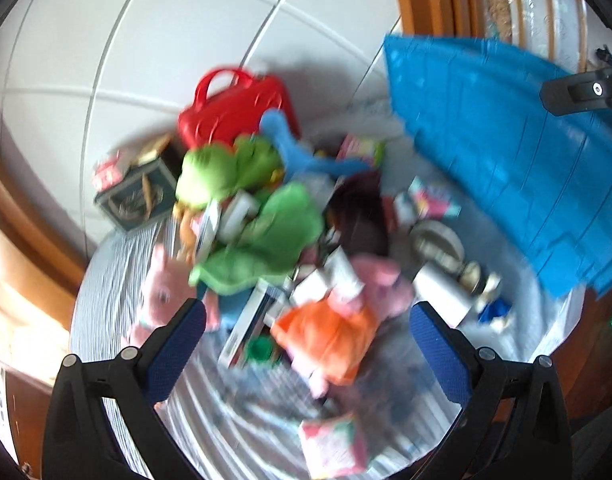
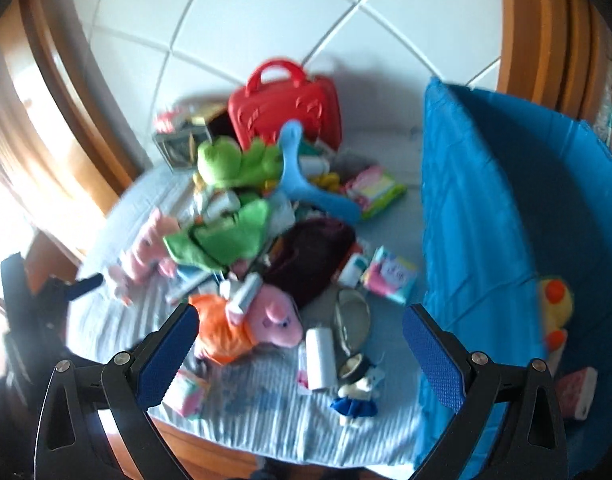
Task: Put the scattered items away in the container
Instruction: 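Move both grippers back over the table pile, then grasp the pink Kotex pad pack with left gripper while right grasps the white paper roll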
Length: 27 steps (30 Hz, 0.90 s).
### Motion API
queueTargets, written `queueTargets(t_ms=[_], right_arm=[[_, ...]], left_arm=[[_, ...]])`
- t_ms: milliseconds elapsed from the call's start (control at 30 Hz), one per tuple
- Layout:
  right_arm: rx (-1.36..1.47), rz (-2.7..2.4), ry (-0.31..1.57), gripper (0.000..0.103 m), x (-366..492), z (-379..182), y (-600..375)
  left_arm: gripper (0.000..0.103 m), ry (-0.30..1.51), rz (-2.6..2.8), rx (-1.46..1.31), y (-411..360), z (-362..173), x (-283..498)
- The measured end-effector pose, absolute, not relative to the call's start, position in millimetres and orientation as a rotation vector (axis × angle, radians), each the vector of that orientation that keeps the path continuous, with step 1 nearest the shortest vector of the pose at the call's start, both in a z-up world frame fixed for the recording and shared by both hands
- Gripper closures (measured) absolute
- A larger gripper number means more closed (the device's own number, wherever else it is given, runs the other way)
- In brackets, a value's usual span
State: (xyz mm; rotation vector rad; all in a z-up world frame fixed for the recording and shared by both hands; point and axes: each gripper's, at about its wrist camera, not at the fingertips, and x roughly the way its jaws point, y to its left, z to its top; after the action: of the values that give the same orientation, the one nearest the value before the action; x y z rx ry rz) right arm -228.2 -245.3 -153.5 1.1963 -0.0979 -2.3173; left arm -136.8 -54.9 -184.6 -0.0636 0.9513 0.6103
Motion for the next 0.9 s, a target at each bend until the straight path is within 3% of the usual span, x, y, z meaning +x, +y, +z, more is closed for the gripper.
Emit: queueTargets(t_ms=[400, 900], right_arm=[[1.579, -2.187, 0.018, 0.0, -216, -284, -302], [1.72, -2.127, 0.215, 0.0, -232, -372, -327]], left_arm=[[0.0, 1.175, 0.527, -0.302, -47, -317, -201], [0.0, 1.307, 0.6, -0.449, -50, -394, -199]])
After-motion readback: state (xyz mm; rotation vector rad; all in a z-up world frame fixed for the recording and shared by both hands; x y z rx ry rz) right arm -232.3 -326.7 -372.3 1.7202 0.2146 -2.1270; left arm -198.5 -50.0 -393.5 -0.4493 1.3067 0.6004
